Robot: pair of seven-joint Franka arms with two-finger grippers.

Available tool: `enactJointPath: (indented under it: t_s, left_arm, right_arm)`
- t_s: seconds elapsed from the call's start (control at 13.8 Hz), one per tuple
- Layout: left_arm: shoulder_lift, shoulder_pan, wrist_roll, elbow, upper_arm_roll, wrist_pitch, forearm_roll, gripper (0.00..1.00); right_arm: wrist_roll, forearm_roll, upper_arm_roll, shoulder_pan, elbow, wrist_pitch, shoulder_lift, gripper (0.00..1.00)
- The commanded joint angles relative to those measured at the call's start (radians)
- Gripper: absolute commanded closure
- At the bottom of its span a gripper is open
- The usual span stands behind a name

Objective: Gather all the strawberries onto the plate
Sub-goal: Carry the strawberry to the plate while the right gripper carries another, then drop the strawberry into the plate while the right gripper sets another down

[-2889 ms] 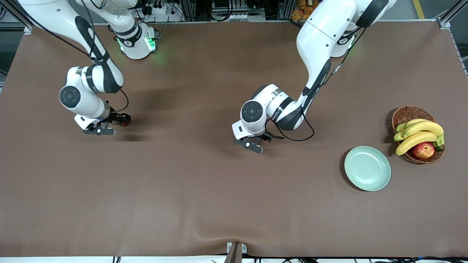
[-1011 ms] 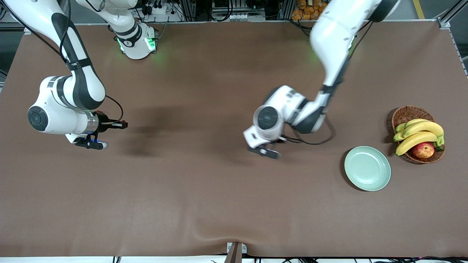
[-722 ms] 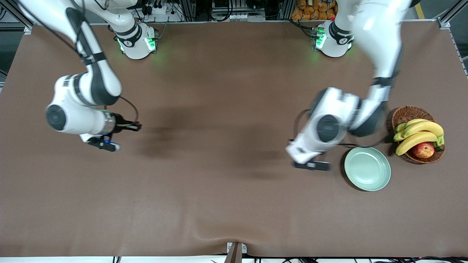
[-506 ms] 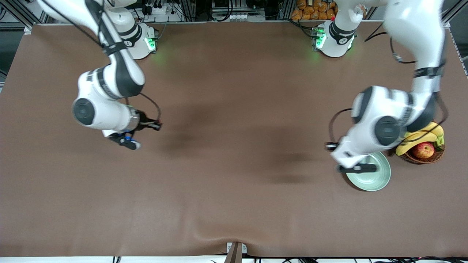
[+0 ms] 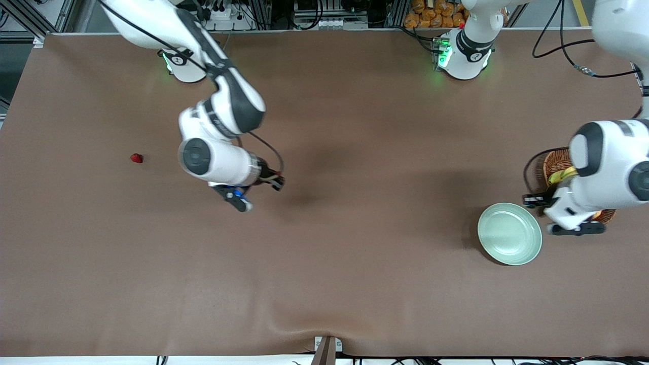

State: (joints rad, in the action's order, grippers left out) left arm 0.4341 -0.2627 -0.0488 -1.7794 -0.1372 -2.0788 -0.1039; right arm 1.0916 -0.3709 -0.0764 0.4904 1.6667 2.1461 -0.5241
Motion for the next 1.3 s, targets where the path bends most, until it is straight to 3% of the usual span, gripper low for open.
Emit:
enactJointPath:
  t_s: [0.0,0.14,0.43,0.87,0.94,1.01,1.08,1.16,1.23]
  left_arm:
    - [0.076,-0.043,-0.063,0.027,-0.012,-0.113,0.009,1.0]
    - [0.135,-0.02,-0.057,0.101,-0.012,-0.121,0.013,1.0]
    - [0.219,0.031,-0.048,0.152,-0.01,-0.126,-0.011,1.0]
    - [0.245,0.048,-0.059,0.14,-0.002,-0.119,-0.088,1.0]
    - [0.242,0.048,-0.051,0.14,-0.004,-0.115,-0.088,0.84]
    - [0.241,0.049,-0.046,0.137,-0.004,-0.113,-0.088,0.12]
    - [0.241,0.052,-0.048,0.136,-0.002,-0.113,-0.088,0.0]
    - [0.235,0.049,-0.048,0.136,-0.004,-0.113,-0.089,0.0]
    - [0.22,0.049,-0.055,0.138,-0.004,-0.113,-0.089,0.0]
  right_arm:
    - [0.137,-0.033,0.013,0.08,-0.102,0.095,-0.117,1.0]
    - [0.201,-0.052,0.013,0.123,-0.129,0.18,-0.158,1.0]
    - [0.362,-0.06,0.015,0.22,-0.226,0.314,-0.267,1.0]
    - [0.442,-0.059,0.015,0.303,-0.283,0.469,-0.378,1.0]
    - [0.448,-0.06,0.015,0.307,-0.288,0.472,-0.388,0.99]
    - [0.465,-0.059,0.015,0.316,-0.303,0.472,-0.398,0.9]
    - [0.484,-0.059,0.015,0.318,-0.309,0.472,-0.398,0.51]
    - [0.494,-0.059,0.017,0.315,-0.311,0.472,-0.396,0.16]
    - [0.495,-0.059,0.018,0.309,-0.312,0.466,-0.395,0.01]
